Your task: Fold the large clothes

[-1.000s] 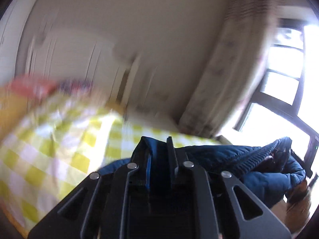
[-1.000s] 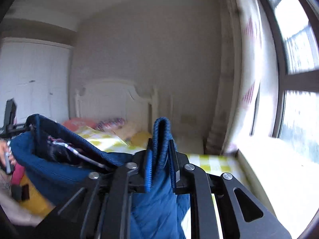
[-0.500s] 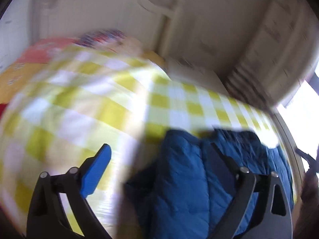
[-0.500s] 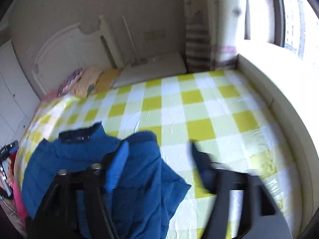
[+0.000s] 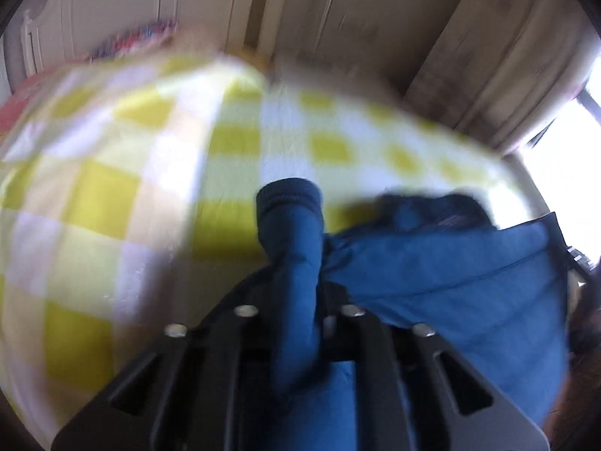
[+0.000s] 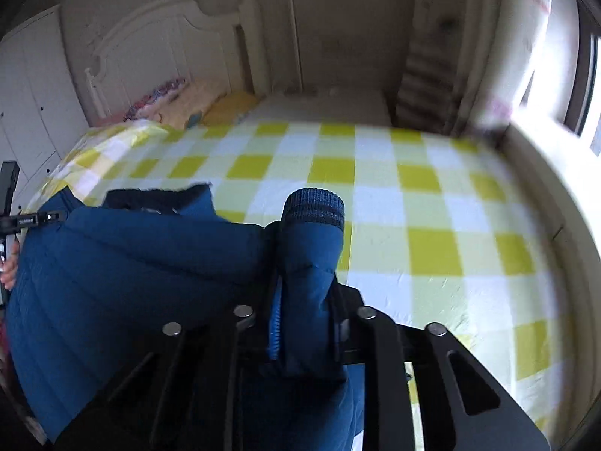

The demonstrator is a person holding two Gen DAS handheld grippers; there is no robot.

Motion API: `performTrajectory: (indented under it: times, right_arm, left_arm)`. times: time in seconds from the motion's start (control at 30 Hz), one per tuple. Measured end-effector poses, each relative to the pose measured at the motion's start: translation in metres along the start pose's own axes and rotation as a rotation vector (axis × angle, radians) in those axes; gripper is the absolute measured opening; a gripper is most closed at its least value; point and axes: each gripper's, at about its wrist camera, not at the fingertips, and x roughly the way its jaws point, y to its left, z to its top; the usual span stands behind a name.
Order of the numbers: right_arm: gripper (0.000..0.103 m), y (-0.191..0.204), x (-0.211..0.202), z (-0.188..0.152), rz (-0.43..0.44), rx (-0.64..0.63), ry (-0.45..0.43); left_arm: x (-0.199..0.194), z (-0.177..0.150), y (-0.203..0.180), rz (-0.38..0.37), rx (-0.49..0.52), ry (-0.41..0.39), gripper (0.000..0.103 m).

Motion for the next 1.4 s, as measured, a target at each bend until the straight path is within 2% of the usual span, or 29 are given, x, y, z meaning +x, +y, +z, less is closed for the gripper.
performTrajectory:
  times: [0.1, 0.2, 0.27, 0.33, 0.4, 0.43, 0.47, 0.5, 0.53, 0.6, 0.63, 0.67, 0.7, 0.73, 0.77, 0.8, 0.87, 0.9, 0.97, 1.03, 1.1, 1.17, 1.23, 1.27, 1.3, 1.4]
  right_arm:
    - [0.015, 0.011, -0.051, 0.028, -0.008, -0.022, -0.108]
    - [0.015, 0.007, -0.06, 0.053, -0.01, 0.011, -0.135]
    - [0.015, 0.004, -0.037, 0.065, -0.031, 0.038, -0.103]
    - [0.015, 0.002, 0.005, 0.063, -0.072, 0.055, -0.028]
    - [0.015, -0.004, 0.063, 0.043, -0.097, 0.098, 0.103]
    - [0.016, -0.004, 0.089, 0.029, -0.127, 0.087, 0.175]
    - [0.02, -0.001, 0.121, 0.006, -0.149, 0.065, 0.28]
    - [0.024, -0.001, 0.124, -0.001, -0.149, 0.076, 0.239]
    - [0.025, -0.003, 0.121, -0.003, -0.151, 0.098, 0.22]
    - [0.028, -0.005, 0.12, -0.005, -0.169, 0.094, 0.219]
    - [0.029, -0.009, 0.12, -0.006, -0.16, 0.115, 0.221]
    - [0.034, -0.014, 0.12, -0.006, -0.149, 0.145, 0.223]
    - [0.049, -0.016, 0.118, -0.004, -0.148, 0.162, 0.224]
    - [0.058, -0.02, 0.114, -0.003, -0.158, 0.182, 0.22]
    - [0.073, -0.022, 0.107, 0.001, -0.173, 0.188, 0.205]
    - [0.08, -0.023, 0.097, 0.008, -0.181, 0.191, 0.177]
    - [0.081, -0.017, 0.075, 0.022, -0.174, 0.179, 0.105]
    - [0.081, -0.006, 0.064, 0.033, -0.166, 0.154, 0.071]
    - [0.079, 0.019, 0.053, 0.052, -0.139, 0.095, 0.035]
    - [0.073, 0.057, 0.055, 0.068, -0.107, 0.006, 0.014]
    - [0.067, 0.091, 0.074, 0.077, -0.076, -0.067, 0.052]
    - [0.063, 0.119, 0.103, 0.072, -0.061, -0.118, 0.121]
    - [0.063, 0.138, 0.14, 0.053, -0.072, -0.156, 0.198]
    - [0.064, 0.143, 0.149, 0.043, -0.095, -0.178, 0.217]
    - [0.065, 0.146, 0.151, 0.041, -0.11, -0.183, 0.209]
    - [0.065, 0.141, 0.15, 0.036, -0.101, -0.168, 0.199]
  left_arm:
    - [-0.055, 0.009, -0.012, -0.008, 0.036, -0.127, 0.009]
    - [-0.076, 0.033, -0.02, 0.007, 0.035, -0.16, 0.01]
    - [-0.068, 0.047, -0.02, 0.04, 0.031, -0.142, 0.012]
    - [-0.034, 0.058, -0.018, 0.096, 0.025, -0.098, 0.014]
    - [0.008, 0.052, -0.012, 0.169, 0.03, -0.026, 0.017]
    - [0.039, 0.043, -0.007, 0.202, 0.025, 0.032, 0.022]
    - [0.065, 0.032, -0.004, 0.232, 0.031, 0.084, 0.045]
    - [0.09, 0.016, 0.001, 0.24, 0.026, 0.133, 0.054]
    - [0.087, 0.011, 0.005, 0.253, 0.006, 0.085, 0.058]
    - [0.078, 0.011, 0.006, 0.31, -0.004, 0.054, 0.074]
    - [0.078, 0.01, 0.005, 0.338, 0.004, 0.05, 0.078]
    - [0.077, 0.01, 0.005, 0.346, 0.004, 0.05, 0.079]
    - [0.075, 0.011, 0.005, 0.353, 0.002, 0.036, 0.079]
    - [0.066, 0.012, 0.0, 0.375, 0.009, 0.006, 0.079]
    - [0.056, 0.013, -0.005, 0.408, 0.026, -0.038, 0.079]
    - [0.045, 0.018, -0.013, 0.44, 0.042, -0.08, 0.082]
    - [0.018, 0.027, -0.03, 0.482, 0.081, -0.184, 0.094]
    - [0.005, 0.034, -0.043, 0.46, 0.102, -0.226, 0.1]
    - [-0.005, 0.046, -0.072, 0.403, 0.144, -0.242, 0.1]
    - [-0.003, 0.054, -0.098, 0.354, 0.173, -0.215, 0.101]
    - [0.019, 0.063, -0.125, 0.286, 0.185, -0.152, 0.101]
    - [0.043, 0.062, -0.139, 0.29, 0.197, -0.114, 0.101]
    - [0.083, 0.048, -0.147, 0.366, 0.243, -0.073, 0.101]
    - [0.11, 0.038, -0.146, 0.402, 0.27, -0.007, 0.101]
    - [0.126, 0.03, -0.143, 0.404, 0.273, 0.056, 0.101]
    - [0.127, 0.027, -0.132, 0.362, 0.221, 0.037, 0.101]
